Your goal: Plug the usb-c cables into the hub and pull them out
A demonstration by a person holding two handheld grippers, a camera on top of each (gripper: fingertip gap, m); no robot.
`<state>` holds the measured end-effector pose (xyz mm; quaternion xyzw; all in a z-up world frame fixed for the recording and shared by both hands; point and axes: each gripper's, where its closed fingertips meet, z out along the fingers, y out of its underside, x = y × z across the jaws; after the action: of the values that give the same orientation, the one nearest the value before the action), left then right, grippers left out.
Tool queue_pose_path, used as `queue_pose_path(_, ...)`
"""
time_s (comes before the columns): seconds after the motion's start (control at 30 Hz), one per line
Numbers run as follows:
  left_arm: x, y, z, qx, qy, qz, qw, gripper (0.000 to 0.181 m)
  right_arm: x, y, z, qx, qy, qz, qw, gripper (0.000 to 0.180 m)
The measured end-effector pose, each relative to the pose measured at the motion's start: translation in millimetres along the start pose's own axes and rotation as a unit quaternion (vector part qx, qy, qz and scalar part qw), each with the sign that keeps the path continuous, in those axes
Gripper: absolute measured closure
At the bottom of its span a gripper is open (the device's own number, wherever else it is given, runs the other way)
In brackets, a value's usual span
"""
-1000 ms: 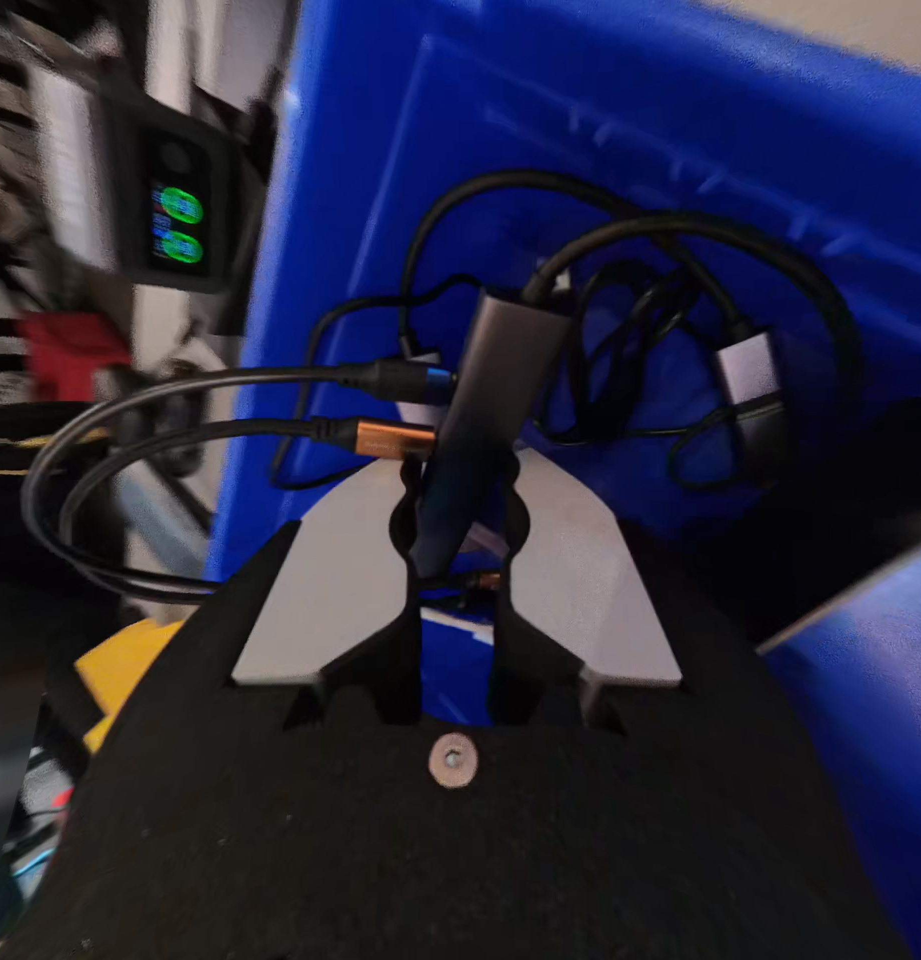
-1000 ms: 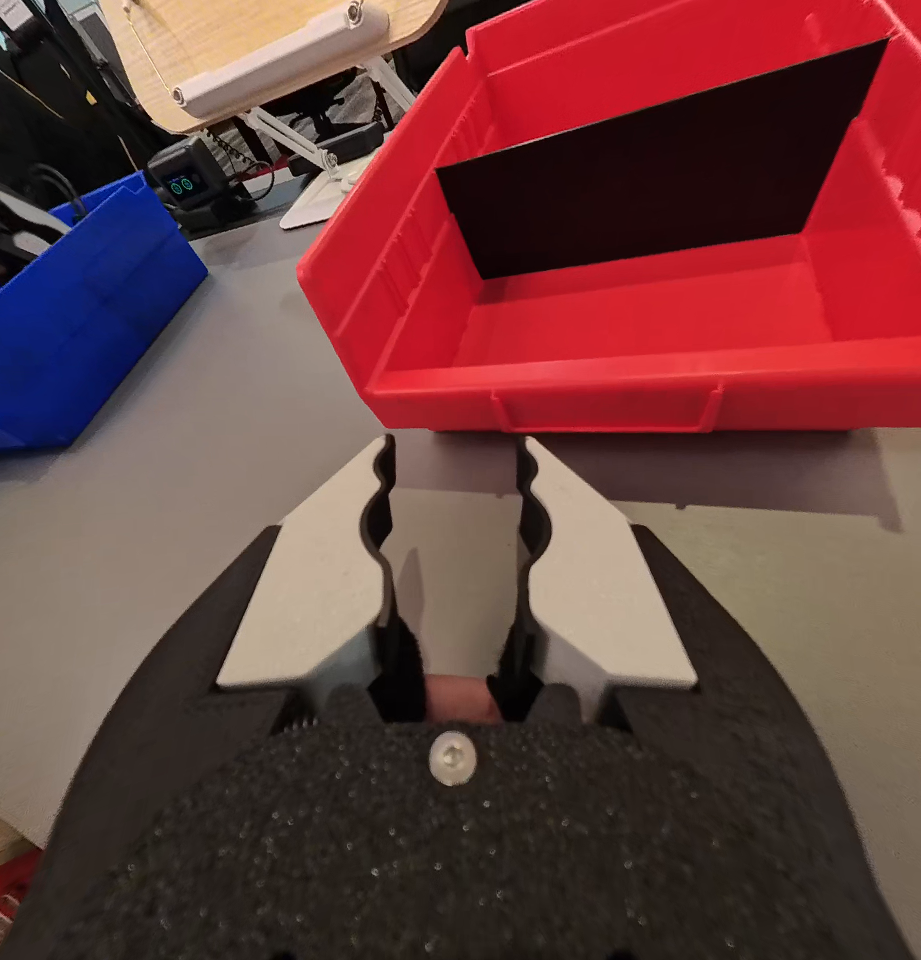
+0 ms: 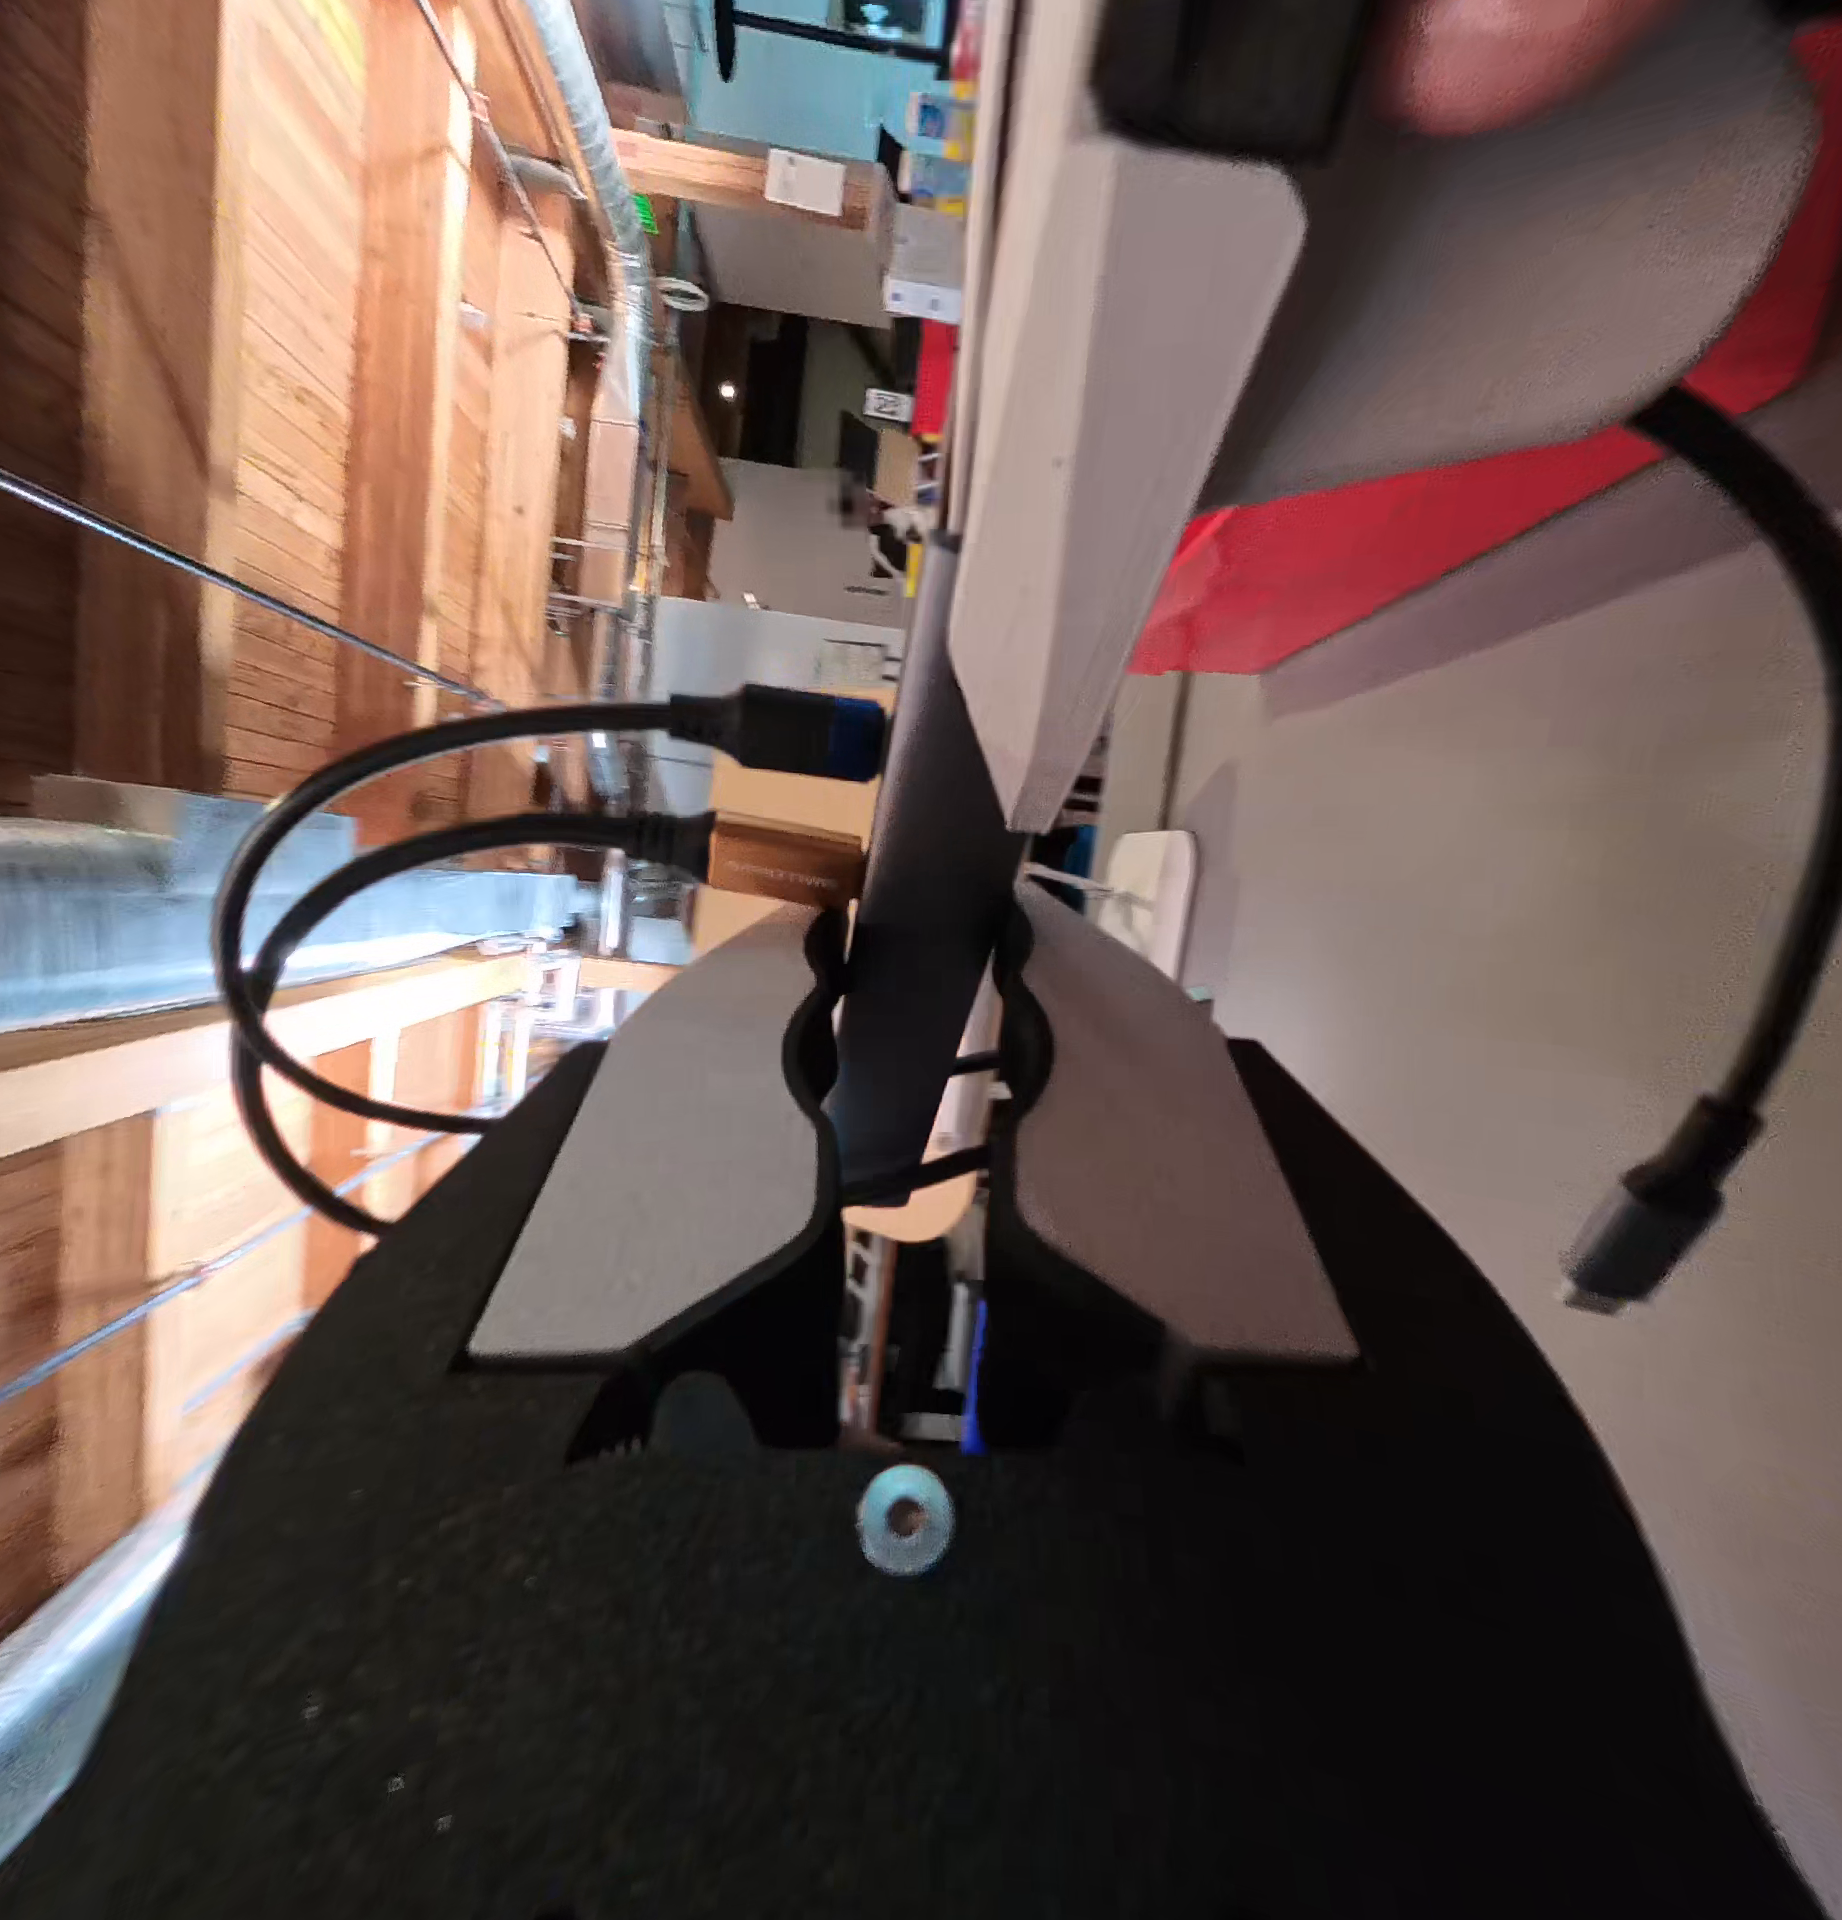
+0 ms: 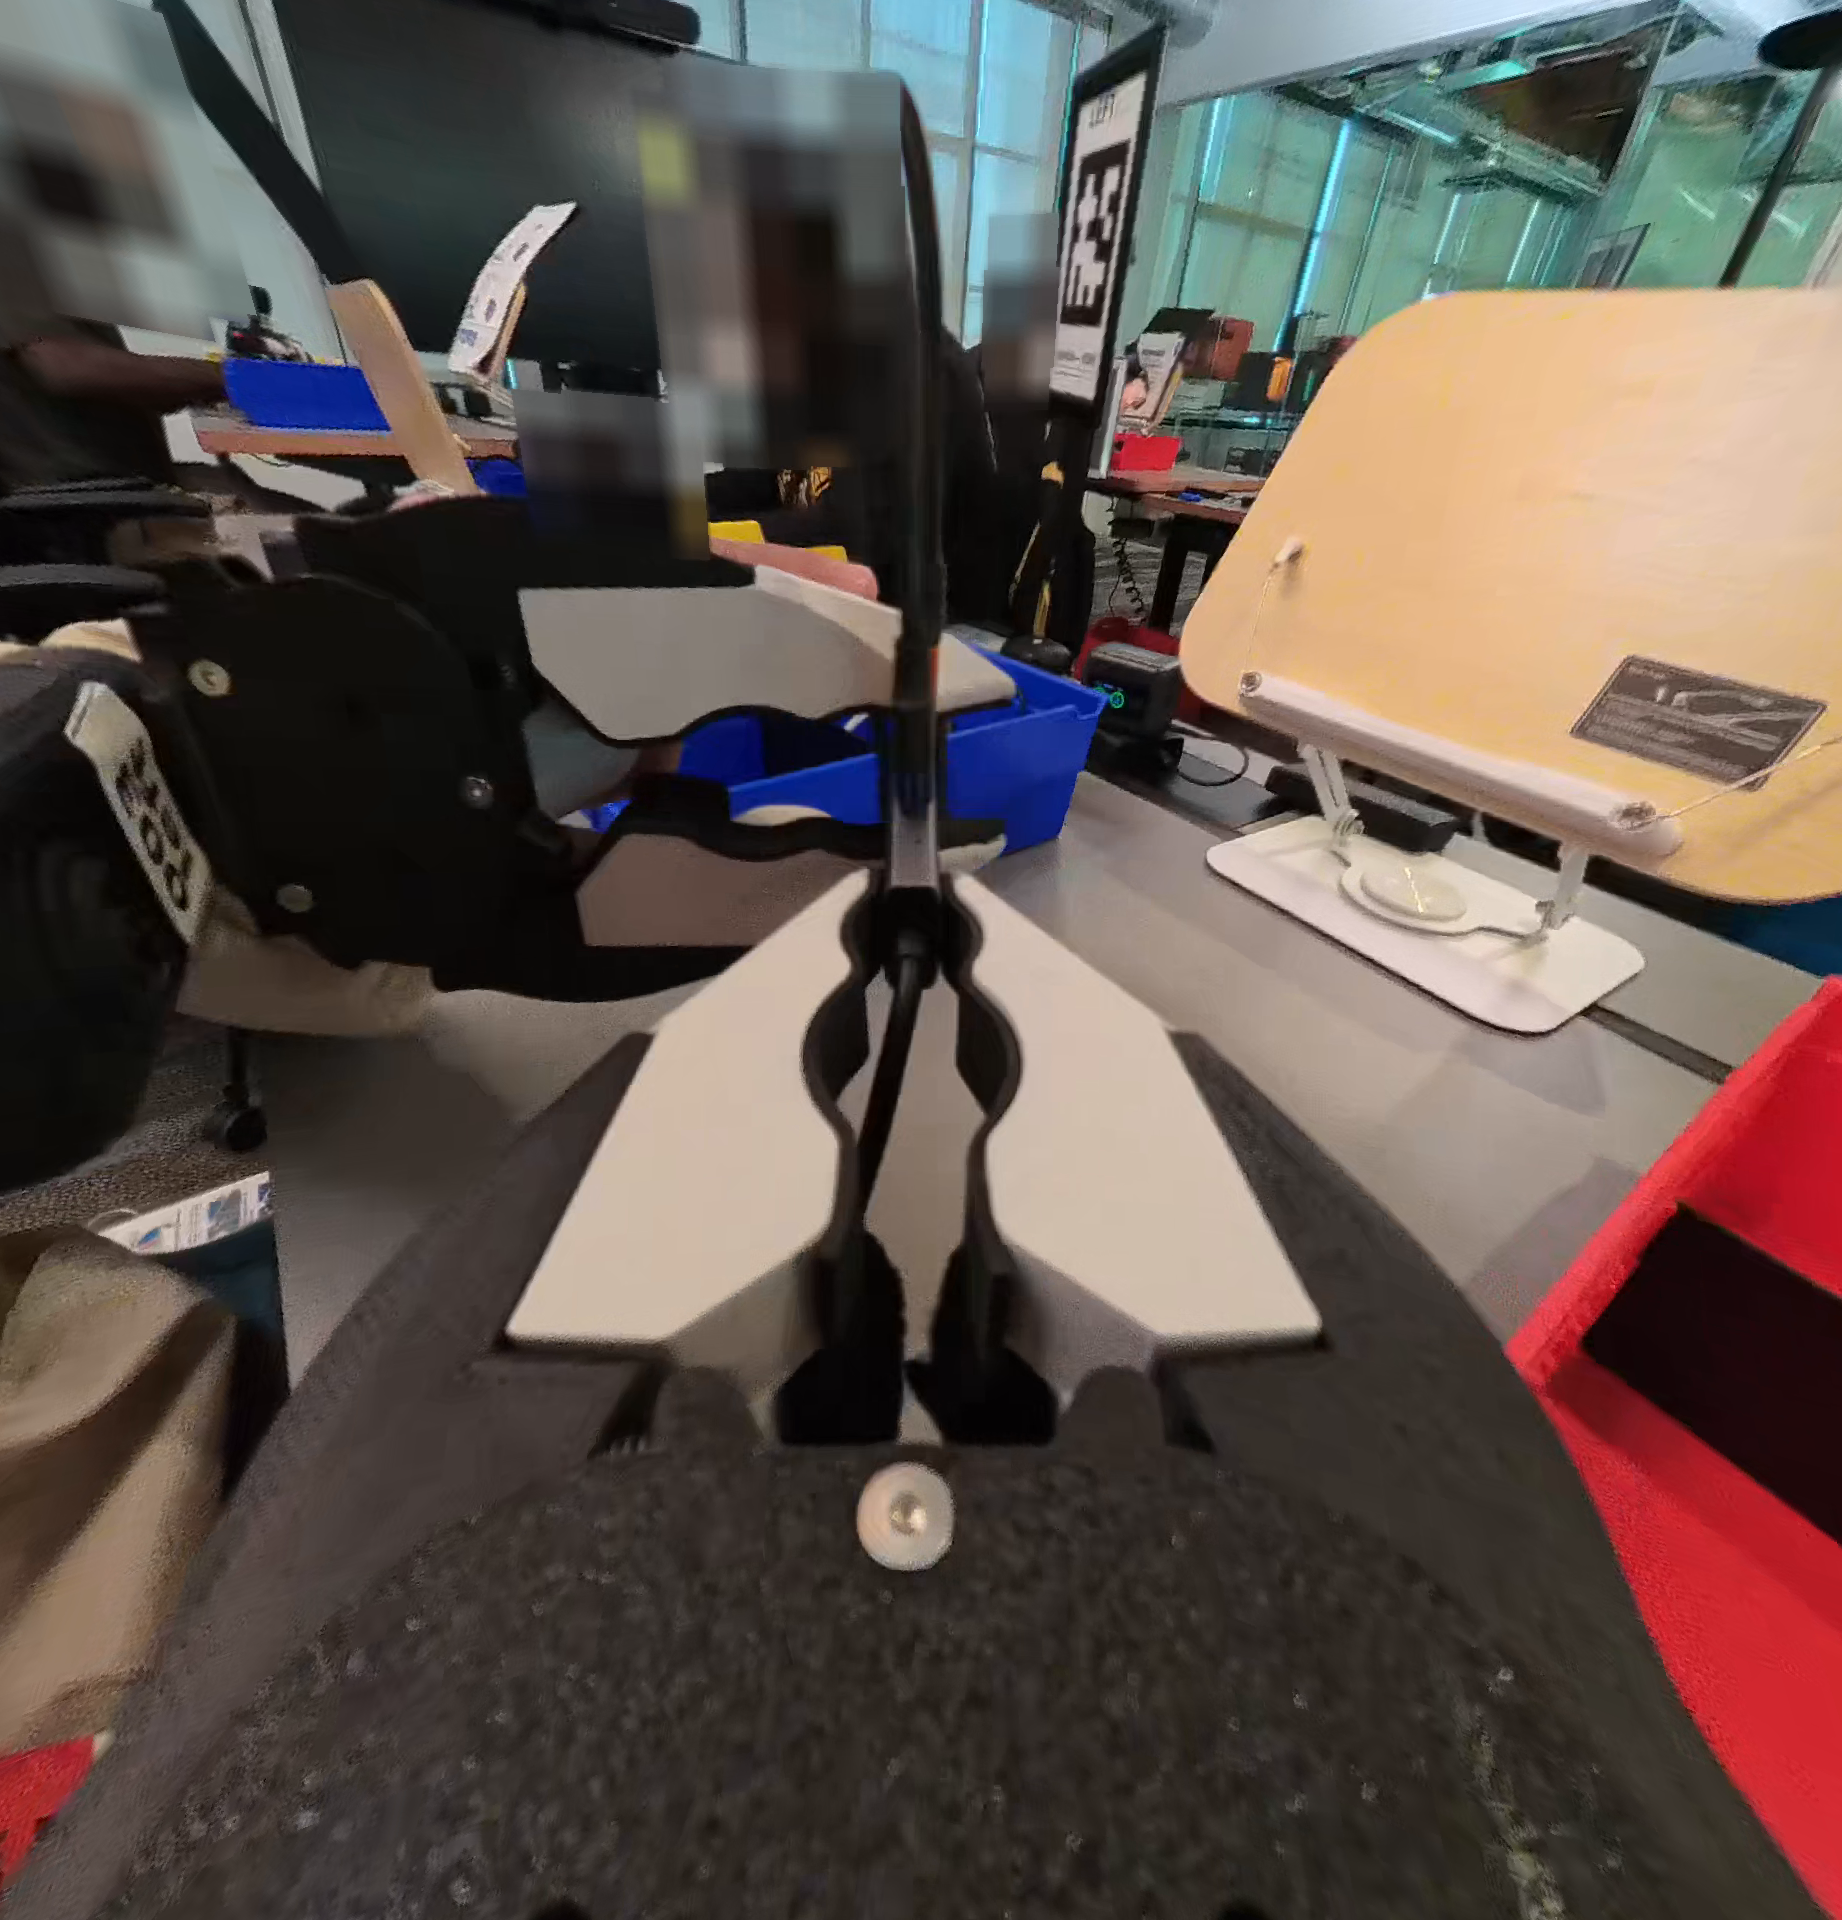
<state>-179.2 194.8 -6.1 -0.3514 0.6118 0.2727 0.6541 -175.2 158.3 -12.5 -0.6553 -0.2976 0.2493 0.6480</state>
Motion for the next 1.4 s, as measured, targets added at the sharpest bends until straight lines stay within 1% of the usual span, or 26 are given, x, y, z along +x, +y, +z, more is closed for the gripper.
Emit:
queue_pose_path(0.07, 12.6, -0.3, -4.9, 0.003, 0.028, -0.033, 0.999, 0.153, -1.7, 10.9, -2.0, -0.005, -0.008, -0.002, 1.0, 0.171)
queue_pose_path(0.1, 16.0, -1.6, -10.8, 0.008, 0.038, -0.066, 0.997, 0.154, -2.9, 14.7, -3.1, 0.0, -0.016, 0.0, 1.0, 0.171)
queue_pose_path(0.13, 18.8, -4.8, -20.1, 0.018, 0.052, -0.117, 0.992, 0.161, 2.3, 18.8, -4.3, 0.005, -0.007, 0.011, 1.0, 0.171)
queue_pose_path(0.17, 21.8, -9.7, -32.0, 0.031, 0.071, -0.188, 0.979, 0.162, 14.2, 26.1, -5.7, 0.002, 0.019, 0.025, 0.999, 0.171)
queue_pose_path(0.2, 27.7, -16.1, -44.7, 0.041, 0.1, -0.277, 0.955, 0.161, 25.7, 34.0, -7.8, 0.0, 0.04, 0.045, 0.998, 0.171)
queue_pose_path(0.23, 39.8, -26.8, -57.6, 0.057, 0.151, -0.363, 0.918, 0.161, 32.6, 40.1, -10.2, 0.004, 0.045, 0.071, 0.996, 0.171)
queue_pose_path(0.3, 62.0, -41.9, -76.7, 0.079, 0.24, -0.505, 0.826, 0.161, 34.4, 46.6, -13.0, 0.018, 0.026, 0.125, 0.992, 0.171)
queue_pose_path(0.33, 68.0, -45.6, -81.8, 0.094, 0.273, -0.566, 0.772, 0.161, 28.7, 45.0, -13.8, 0.031, 0.003, 0.139, 0.99, 0.171)
queue_pose_path(0.37, 70.6, -46.4, -83.6, 0.105, 0.301, -0.617, 0.72, 0.156, 18.5, 39.6, -14.7, 0.05, -0.03, 0.145, 0.988, 0.171)
queue_pose_path(0.4, 68.7, -44.4, -82.5, 0.115, 0.316, -0.657, 0.675, 0.153, 6.5, 32.8, -15.8, 0.066, -0.063, 0.145, 0.985, 0.171)
queue_pose_path(0.43, 64.1, -40.8, -80.5, 0.128, 0.323, -0.684, 0.641, 0.151, -5.9, 26.3, -17.0, 0.079, -0.097, 0.145, 0.982, 0.171)
queue_pose_path(0.47, 59.9, -36.3, -78.7, 0.138, 0.326, -0.699, 0.621, 0.146, -15.8, 21.9, -18.2, 0.086, -0.123, 0.145, 0.978, 0.171)
queue_pose_path(0.53, 55.2, -30.0, -79.9, 0.156, 0.339, -0.71, 0.597, 0.138, -31.5, 19.7, -20.9, 0.087, -0.17, 0.144, 0.971, 0.171)
queue_pose_path(0.6, 47.5, -28.8, -86.4, 0.186, 0.346, -0.72, 0.572, 0.139, -52.3, 22.2, -25.2, 0.07, -0.241, 0.156, 0.955, 0.171)
queue_pose_path(0.63, 43.7, -29.6, -89.7, 0.201, 0.345, -0.72, 0.567, 0.142, -61.5, 25.8, -25.8, 0.056, -0.264, 0.152, 0.951, 0.171)
queue_pose_path(0.67, 41.6, -32.3, -93.6, 0.215, 0.348, -0.712, 0.571, 0.146, -69.9, 30.4, -25.5, 0.041, -0.28, 0.145, 0.948, 0.171)
queue_pose_path(0.7, 42.1, -36.2, -97.6, 0.225, 0.354, -0.696, 0.583, 0.149, -77.3, 32.2, -25.3, 0.035, -0.294, 0.143, 0.944, 0.171)
queue_pose_path(0.77, 47.4, -42.4, -101.7, 0.228, 0.361, -0.665, 0.612, 0.15, -87.9, 36.4, -23.1, 0.022, -0.308, 0.134, 0.941, 0.171)
queue_pose_path(0.8, 49.6, -45.1, -103.7, 0.23, 0.365, -0.655, 0.62, 0.154, -91.6, 38.4, -22.5, 0.017, -0.312, 0.128, 0.941, 0.171)
queue_pose_path(1.0, 48.7, -50.0, -108.1, 0.253, 0.364, -0.642, 0.626, 0.157, -94.3, 37.6, -25.5, 0.021, -0.322, 0.126, 0.938, 0.171)
queue_pose_path(1.07, 46.3, -50.2, -108.4, 0.263, 0.355, -0.648, 0.62, 0.158, -94.3, 36.1, -25.5, 0.026, -0.323, 0.128, 0.937, 0.172)
queue_pose_path(1.2, 34.7, -52.4, -110.1, 0.298, 0.326, -0.671, 0.595, 0.161, -93.0, 26.5, -27.0, 0.052, -0.325, 0.145, 0.933, 0.172)
queue_pose_path(1.4, 23.6, -52.2, -113.3, 0.323, 0.302, -0.685, 0.579, 0.16, -88.8, 13.2, -30.6, 0.092, -0.329, 0.176, 0.923, 0.171)
